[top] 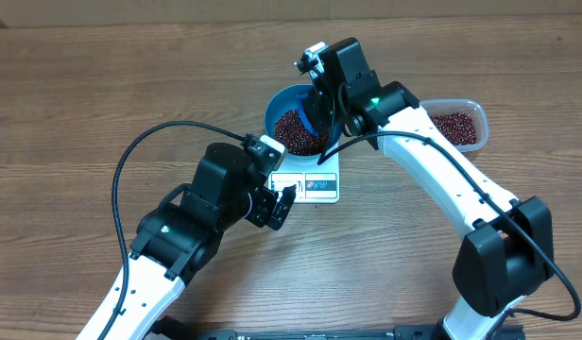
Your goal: Scoop item into bowl and weigh 150g on scale
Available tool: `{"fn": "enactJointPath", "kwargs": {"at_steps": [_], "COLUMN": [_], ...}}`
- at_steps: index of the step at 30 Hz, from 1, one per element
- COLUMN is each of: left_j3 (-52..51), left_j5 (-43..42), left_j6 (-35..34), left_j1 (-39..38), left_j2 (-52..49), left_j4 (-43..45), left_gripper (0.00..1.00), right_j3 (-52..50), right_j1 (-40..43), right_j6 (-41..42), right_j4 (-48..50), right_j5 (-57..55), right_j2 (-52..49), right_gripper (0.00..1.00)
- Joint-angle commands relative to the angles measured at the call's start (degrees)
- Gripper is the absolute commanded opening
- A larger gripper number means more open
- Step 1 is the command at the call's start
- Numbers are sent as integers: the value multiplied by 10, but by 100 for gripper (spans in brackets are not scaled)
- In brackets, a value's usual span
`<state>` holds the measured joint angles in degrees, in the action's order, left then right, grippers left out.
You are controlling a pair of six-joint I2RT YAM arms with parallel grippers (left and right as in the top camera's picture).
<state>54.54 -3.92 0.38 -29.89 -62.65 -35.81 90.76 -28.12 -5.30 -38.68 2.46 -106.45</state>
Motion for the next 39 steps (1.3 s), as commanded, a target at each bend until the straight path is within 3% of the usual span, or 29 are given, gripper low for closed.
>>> {"fn": "enactJointPath", "kwargs": {"at_steps": [1,15,39], "left_j3": [11,11,11], "left_j5": [-5,-5,-5], "left_j6": [7,7,7], "left_j1": [3,3,3], "left_j2": [1,1,1], "left_j4": [0,0,0], "left_gripper": [100,100,100], "right_j3": [3,3,46], "right_j1": [0,-1,12], "right_j6": [-8,-5,9], "right_j4": [-5,-21,-13], "right_j5": [-9,91,105], "right_j2": [0,0,35], "right_gripper": [4,4,4]}}
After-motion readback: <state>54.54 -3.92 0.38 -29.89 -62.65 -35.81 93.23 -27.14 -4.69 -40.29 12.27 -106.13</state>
